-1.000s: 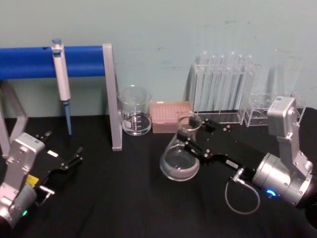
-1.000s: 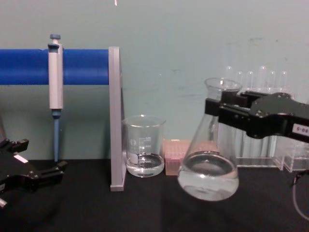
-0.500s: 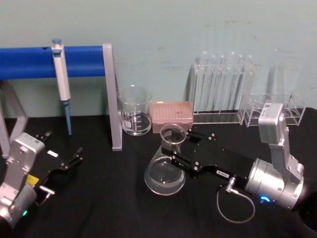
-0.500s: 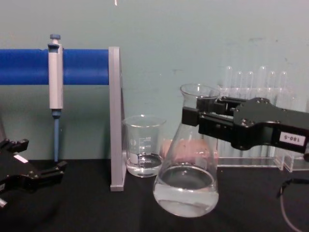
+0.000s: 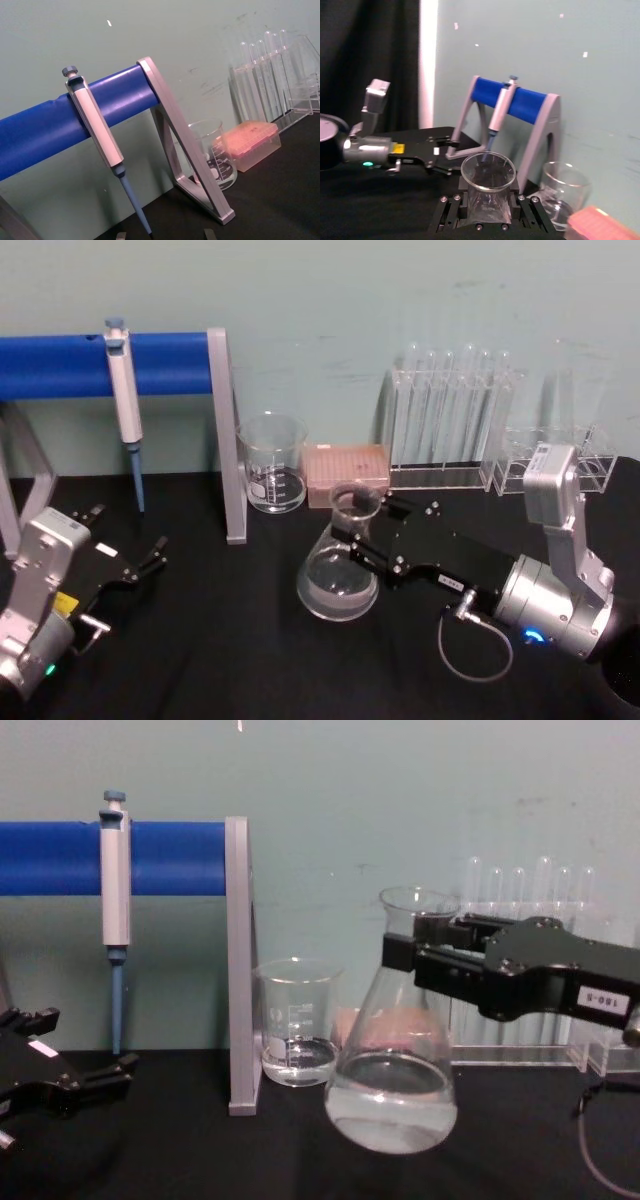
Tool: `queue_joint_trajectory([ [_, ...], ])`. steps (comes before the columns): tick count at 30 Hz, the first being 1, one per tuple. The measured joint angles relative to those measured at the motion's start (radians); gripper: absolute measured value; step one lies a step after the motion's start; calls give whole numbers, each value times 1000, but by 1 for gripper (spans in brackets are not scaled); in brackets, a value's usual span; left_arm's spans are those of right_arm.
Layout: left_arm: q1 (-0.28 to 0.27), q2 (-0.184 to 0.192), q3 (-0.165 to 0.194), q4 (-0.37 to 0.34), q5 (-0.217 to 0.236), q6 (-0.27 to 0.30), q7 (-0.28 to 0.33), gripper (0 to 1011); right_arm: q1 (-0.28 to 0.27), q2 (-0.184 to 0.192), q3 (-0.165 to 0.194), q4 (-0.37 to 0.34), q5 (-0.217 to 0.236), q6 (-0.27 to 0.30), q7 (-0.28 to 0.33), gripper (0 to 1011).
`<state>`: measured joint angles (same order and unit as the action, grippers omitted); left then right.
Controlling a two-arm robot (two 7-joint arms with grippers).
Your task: Grasp the erlenmeyer flask with one hand, shake it three times, then place it back.
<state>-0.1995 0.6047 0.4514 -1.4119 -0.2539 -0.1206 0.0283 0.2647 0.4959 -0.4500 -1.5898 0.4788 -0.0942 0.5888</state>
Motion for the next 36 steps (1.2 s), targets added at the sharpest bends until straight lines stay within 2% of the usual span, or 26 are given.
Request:
queue_joint_trajectory([
  [7, 0, 0, 0, 0, 0, 0, 0, 1001, -12, -18, 27, 3, -21, 0, -75, 453],
  [9, 0, 0, 0, 0, 0, 0, 0, 1001, -20, -32, 46, 4, -34, 7, -119, 453],
  [15, 0, 0, 0, 0, 0, 0, 0, 1001, -31, -53, 84, 9, -52, 22, -186, 453],
  [17, 0, 0, 0, 0, 0, 0, 0, 1001, -37, -66, 111, 12, -66, 32, -229, 453],
  [23, 0, 0, 0, 0, 0, 0, 0, 1001, -44, -85, 157, 24, -97, 52, -302, 453],
  [32, 0, 0, 0, 0, 0, 0, 0, 1001, -48, -107, 222, 46, -149, 72, -392, 453],
  [36, 0, 0, 0, 0, 0, 0, 0, 1001, -50, -112, 237, 50, -160, 75, -406, 453],
])
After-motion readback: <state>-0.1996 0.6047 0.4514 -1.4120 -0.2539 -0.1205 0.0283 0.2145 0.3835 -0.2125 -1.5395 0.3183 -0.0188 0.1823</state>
